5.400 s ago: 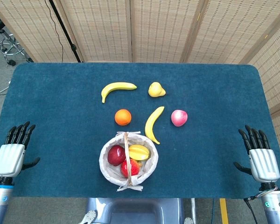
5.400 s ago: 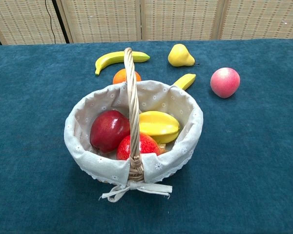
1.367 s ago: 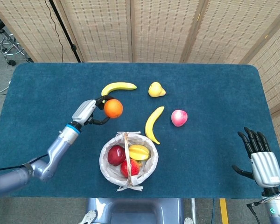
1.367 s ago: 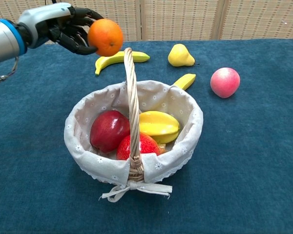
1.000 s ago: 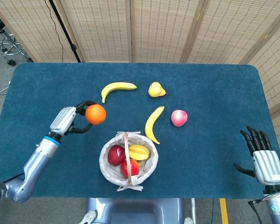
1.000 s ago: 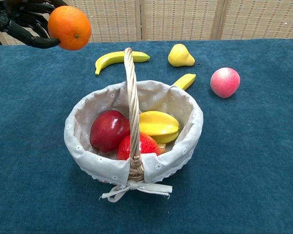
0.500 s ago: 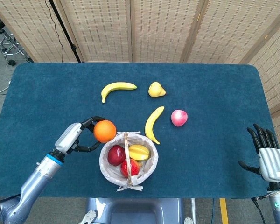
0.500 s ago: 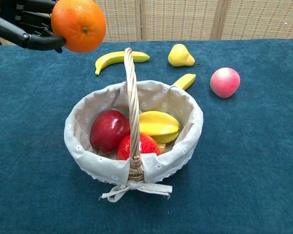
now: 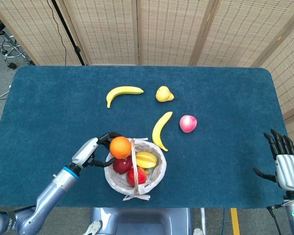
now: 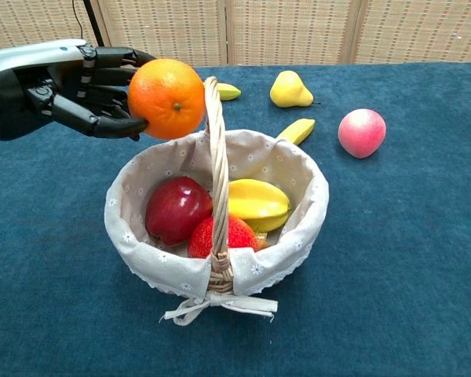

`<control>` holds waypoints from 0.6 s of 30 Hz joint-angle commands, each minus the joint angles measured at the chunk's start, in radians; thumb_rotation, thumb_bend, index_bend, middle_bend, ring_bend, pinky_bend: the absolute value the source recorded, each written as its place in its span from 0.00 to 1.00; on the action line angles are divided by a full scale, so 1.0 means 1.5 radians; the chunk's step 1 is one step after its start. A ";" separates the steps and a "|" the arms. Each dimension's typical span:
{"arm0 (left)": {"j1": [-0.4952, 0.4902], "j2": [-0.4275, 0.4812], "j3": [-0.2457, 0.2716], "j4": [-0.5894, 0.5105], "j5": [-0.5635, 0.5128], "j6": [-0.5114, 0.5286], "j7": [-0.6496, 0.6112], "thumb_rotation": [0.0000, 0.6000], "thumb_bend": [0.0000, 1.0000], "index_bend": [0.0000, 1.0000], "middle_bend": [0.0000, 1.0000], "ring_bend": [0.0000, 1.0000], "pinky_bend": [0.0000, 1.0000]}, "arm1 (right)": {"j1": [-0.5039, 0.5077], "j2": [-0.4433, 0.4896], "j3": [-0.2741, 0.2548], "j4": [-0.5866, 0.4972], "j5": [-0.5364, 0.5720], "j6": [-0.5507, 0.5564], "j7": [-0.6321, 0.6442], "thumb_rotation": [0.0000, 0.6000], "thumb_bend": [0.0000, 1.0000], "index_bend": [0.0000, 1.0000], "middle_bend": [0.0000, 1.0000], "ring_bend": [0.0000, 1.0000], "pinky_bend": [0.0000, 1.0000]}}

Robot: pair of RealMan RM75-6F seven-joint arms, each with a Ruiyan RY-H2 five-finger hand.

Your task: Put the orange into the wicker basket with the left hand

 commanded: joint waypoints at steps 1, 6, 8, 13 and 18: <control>-0.012 -0.016 -0.005 0.004 -0.008 -0.016 0.002 1.00 0.53 0.62 0.48 0.42 0.40 | -0.001 0.001 0.001 0.001 0.002 0.000 0.003 1.00 0.00 0.05 0.00 0.00 0.00; -0.020 -0.018 -0.009 -0.021 -0.008 -0.029 0.009 1.00 0.52 0.61 0.48 0.42 0.40 | -0.002 0.002 0.005 0.006 0.012 -0.001 0.011 1.00 0.00 0.05 0.00 0.00 0.00; -0.022 -0.009 -0.004 -0.032 0.005 -0.039 0.001 1.00 0.50 0.57 0.46 0.40 0.40 | -0.003 0.003 0.007 0.008 0.015 -0.002 0.015 1.00 0.00 0.05 0.00 0.00 0.00; -0.020 0.030 0.013 -0.052 0.056 -0.061 -0.037 1.00 0.46 0.38 0.30 0.28 0.29 | -0.004 0.004 0.010 0.011 0.018 0.000 0.023 1.00 0.00 0.05 0.00 0.00 0.00; -0.017 0.071 0.027 -0.062 0.095 -0.067 -0.056 1.00 0.45 0.25 0.16 0.16 0.19 | -0.005 0.003 0.010 0.013 0.018 -0.001 0.026 1.00 0.00 0.05 0.00 0.00 0.00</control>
